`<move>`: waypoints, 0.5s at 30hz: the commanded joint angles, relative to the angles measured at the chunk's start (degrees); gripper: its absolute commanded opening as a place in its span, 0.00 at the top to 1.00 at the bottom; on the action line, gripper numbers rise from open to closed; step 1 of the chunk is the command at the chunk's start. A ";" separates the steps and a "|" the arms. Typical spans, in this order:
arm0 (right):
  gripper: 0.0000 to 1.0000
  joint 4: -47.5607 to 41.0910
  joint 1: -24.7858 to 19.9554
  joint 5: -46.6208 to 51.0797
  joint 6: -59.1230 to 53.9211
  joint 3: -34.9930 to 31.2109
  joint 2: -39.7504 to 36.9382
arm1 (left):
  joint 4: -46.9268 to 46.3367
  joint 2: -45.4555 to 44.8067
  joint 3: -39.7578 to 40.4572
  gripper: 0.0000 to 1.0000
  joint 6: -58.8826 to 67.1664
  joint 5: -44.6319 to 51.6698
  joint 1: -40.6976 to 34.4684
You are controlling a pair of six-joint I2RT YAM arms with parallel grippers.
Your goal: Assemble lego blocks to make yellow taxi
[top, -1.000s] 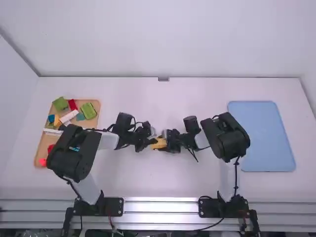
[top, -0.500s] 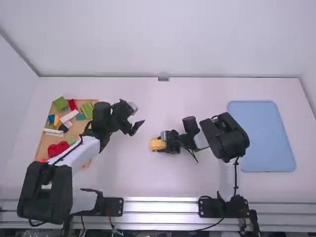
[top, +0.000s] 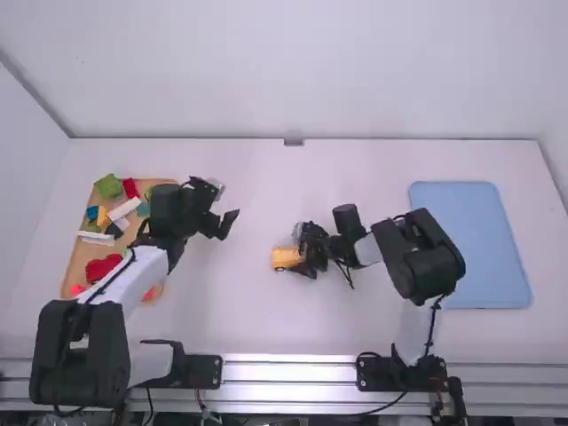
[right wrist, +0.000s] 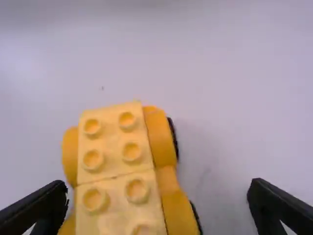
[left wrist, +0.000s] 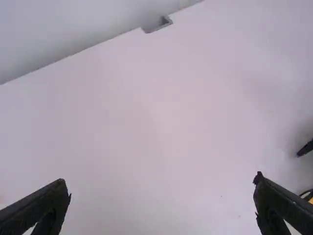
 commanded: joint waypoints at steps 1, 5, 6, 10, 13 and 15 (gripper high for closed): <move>0.02 -4.83 -1.27 4.15 3.65 0.09 -9.25 | -0.13 -0.90 0.87 0.01 -1.22 0.04 1.11; 0.02 -10.54 -2.47 4.83 6.23 0.07 -22.82 | -0.15 -0.90 0.87 0.01 -3.76 0.33 0.66; 0.02 -10.36 -2.49 4.70 5.97 0.07 -23.74 | -0.15 -0.90 0.87 0.01 -3.80 0.59 0.66; 0.02 -2.32 -1.16 4.76 10.38 0.13 -30.58 | 2.32 -1.16 0.87 0.01 -4.24 1.11 1.18; 0.02 3.26 0.59 4.61 16.31 2.51 -29.97 | 4.44 -2.25 0.92 0.01 -15.98 -4.61 1.18; 0.02 2.27 1.77 4.72 18.40 5.70 -28.41 | 3.48 -3.69 1.03 0.01 -20.87 -10.34 1.18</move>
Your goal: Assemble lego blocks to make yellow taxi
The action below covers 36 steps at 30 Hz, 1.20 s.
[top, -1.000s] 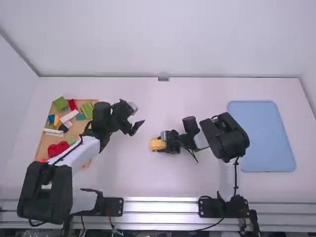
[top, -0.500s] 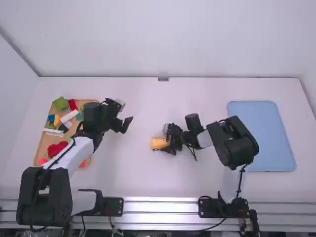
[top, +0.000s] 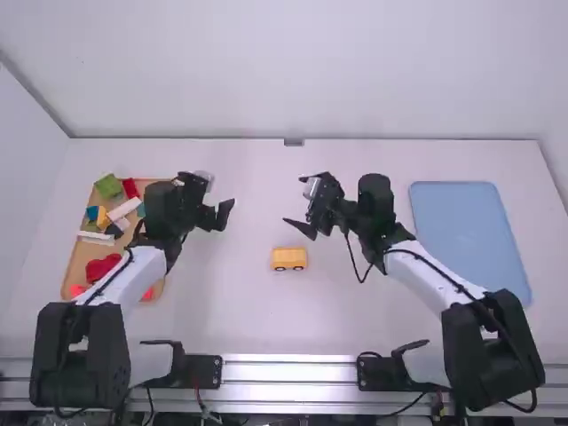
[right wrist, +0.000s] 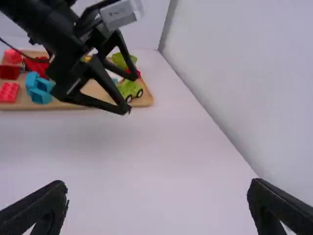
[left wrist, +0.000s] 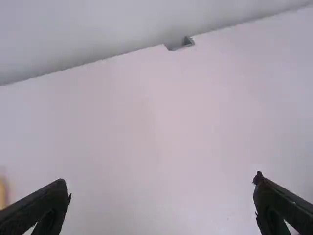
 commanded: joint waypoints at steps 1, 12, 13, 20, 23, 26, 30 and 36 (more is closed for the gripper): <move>0.02 -1.44 1.73 0.07 5.44 5.14 2.75 | -1.25 -3.69 1.09 0.01 -11.43 -9.49 0.31; 0.02 -24.98 9.73 -0.11 -1.18 33.29 17.33 | -23.12 -20.59 4.39 0.01 -23.41 -28.35 2.93; 0.02 -25.31 10.40 -0.13 -0.26 35.85 18.58 | -25.16 -22.75 4.63 0.01 -23.76 -28.15 4.83; 0.02 -25.24 13.84 -2.36 0.94 43.54 22.77 | -34.01 -32.02 5.73 0.01 -28.61 -28.35 15.26; 0.02 -25.31 15.52 -4.96 0.92 46.51 25.09 | -35.19 -34.80 6.14 0.01 -28.61 -28.35 19.98; 0.02 -26.86 17.05 -4.63 0.70 49.57 27.10 | -37.22 -35.47 7.48 0.01 -29.70 -28.11 24.57; 0.02 -32.63 19.39 -4.63 -3.13 55.15 30.05 | -41.27 -31.80 11.56 0.01 -29.44 -28.11 31.78; 0.02 -35.93 20.26 -2.97 -5.51 59.12 31.93 | -47.36 -19.34 22.56 0.01 -29.44 -28.09 40.13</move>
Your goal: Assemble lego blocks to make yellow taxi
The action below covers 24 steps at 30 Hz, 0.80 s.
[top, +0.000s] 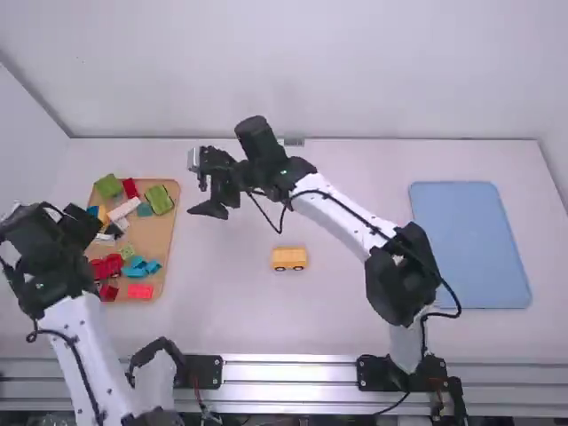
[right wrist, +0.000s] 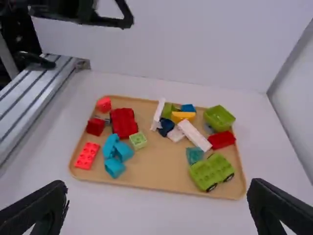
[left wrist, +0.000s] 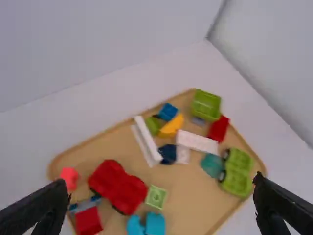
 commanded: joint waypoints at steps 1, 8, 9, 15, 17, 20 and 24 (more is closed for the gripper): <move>0.02 0.13 -0.57 0.76 -1.33 2.64 0.68 | -1.77 6.29 6.69 0.01 -0.11 -0.33 2.56; 0.02 1.46 -1.79 0.94 -1.31 2.64 0.66 | -7.93 26.43 27.91 0.05 3.67 7.02 0.90; 0.02 1.60 -2.05 0.96 -1.29 2.64 0.66 | -9.33 29.33 31.23 0.06 4.70 8.00 0.24; 0.02 4.02 -2.89 2.51 2.43 2.64 0.66 | -23.89 47.43 52.96 0.07 16.72 10.51 -4.68; 0.01 4.35 -2.93 3.58 2.08 2.64 0.68 | -28.46 53.72 59.32 0.06 23.08 7.48 -7.34; 0.02 4.66 -2.78 3.96 2.14 2.64 0.68 | -32.37 59.17 64.19 0.06 28.28 2.23 -9.20; 0.02 3.85 -2.89 3.96 2.14 2.64 0.68 | -34.88 65.48 67.49 0.12 37.57 0.37 -9.42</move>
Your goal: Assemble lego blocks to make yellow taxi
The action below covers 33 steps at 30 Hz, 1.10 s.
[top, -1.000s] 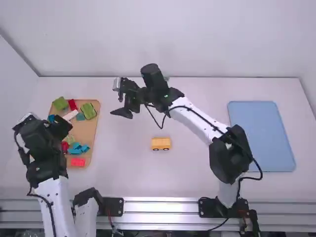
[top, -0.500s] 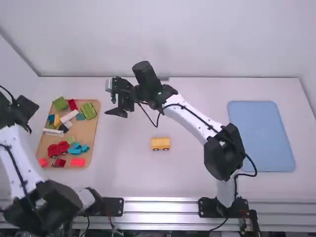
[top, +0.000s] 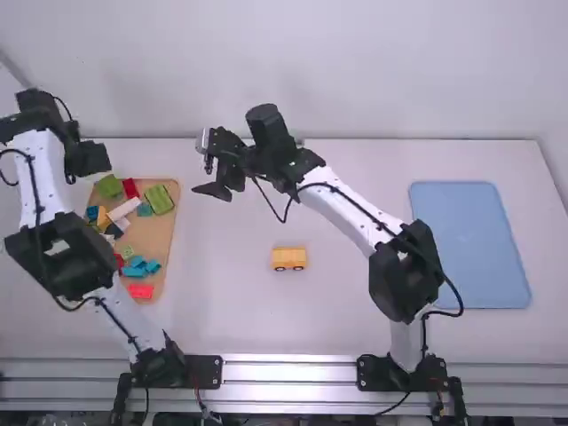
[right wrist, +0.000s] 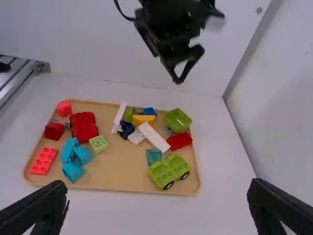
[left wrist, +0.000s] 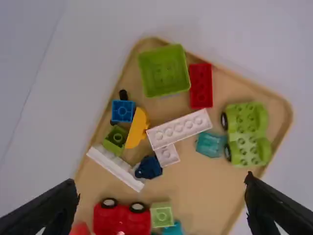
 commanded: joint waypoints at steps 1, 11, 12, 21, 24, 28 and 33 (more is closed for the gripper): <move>0.02 -0.39 0.07 0.02 0.52 1.64 0.63 | -0.81 3.13 1.64 0.15 11.47 -1.03 1.55; 0.02 -1.70 -0.39 0.00 0.39 1.64 0.63 | -4.17 13.73 1.40 0.36 14.97 1.20 8.22; 0.02 -1.75 -0.39 -0.02 0.35 1.64 0.63 | -4.15 13.94 1.40 0.36 14.97 1.25 8.28; 0.02 -2.54 -0.52 2.71 0.09 1.64 0.68 | 2.21 14.93 -4.07 0.61 19.93 9.64 8.37; 0.02 -3.26 -0.46 4.33 0.07 1.64 0.68 | 3.93 14.93 -5.62 0.66 17.14 7.91 8.68; 0.02 -3.58 -0.48 4.48 0.09 1.64 0.68 | 6.86 14.93 -7.65 0.67 15.06 6.01 8.37; 0.02 -3.34 -0.76 4.48 0.09 1.64 0.68 | 6.71 14.93 -7.93 0.63 6.95 1.95 8.79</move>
